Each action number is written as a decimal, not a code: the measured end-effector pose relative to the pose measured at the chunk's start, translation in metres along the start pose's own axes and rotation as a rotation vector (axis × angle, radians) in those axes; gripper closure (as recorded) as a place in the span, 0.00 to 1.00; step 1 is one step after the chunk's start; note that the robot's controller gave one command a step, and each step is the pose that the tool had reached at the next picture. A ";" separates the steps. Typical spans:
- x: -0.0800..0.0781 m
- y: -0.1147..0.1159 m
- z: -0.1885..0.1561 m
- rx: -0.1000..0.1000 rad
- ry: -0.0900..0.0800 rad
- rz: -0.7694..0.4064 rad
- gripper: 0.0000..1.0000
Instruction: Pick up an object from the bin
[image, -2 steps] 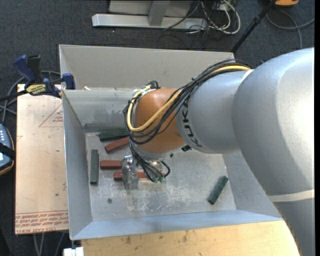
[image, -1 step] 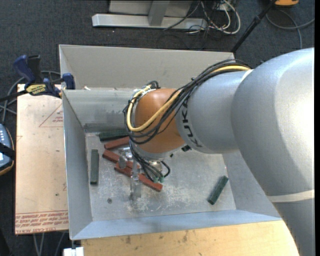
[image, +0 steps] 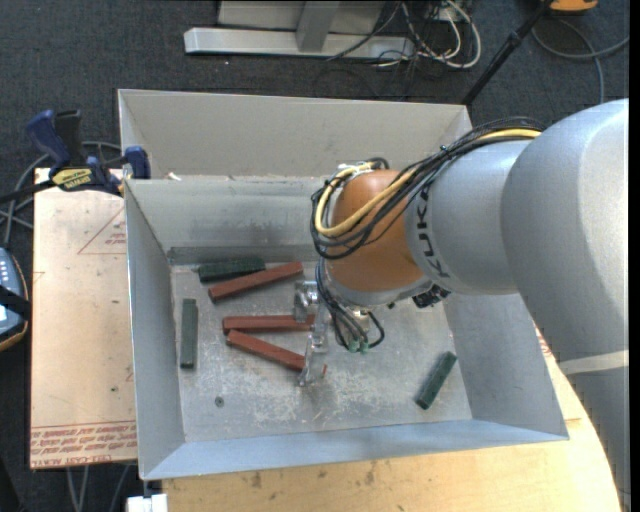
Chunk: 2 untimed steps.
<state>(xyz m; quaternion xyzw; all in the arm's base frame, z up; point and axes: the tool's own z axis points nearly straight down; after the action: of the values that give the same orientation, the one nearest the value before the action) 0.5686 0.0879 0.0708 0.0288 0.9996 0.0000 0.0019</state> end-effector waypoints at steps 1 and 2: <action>-0.001 0.003 -0.003 -0.003 -0.003 -0.001 1.00; 0.021 0.028 -0.115 -0.003 -0.005 -0.098 1.00</action>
Offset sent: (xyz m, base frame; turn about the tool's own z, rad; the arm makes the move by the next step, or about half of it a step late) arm 0.0000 0.0000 0.0000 0.0000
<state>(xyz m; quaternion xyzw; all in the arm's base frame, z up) 0.5492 0.1171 0.1858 -0.0202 0.9998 0.0015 0.0047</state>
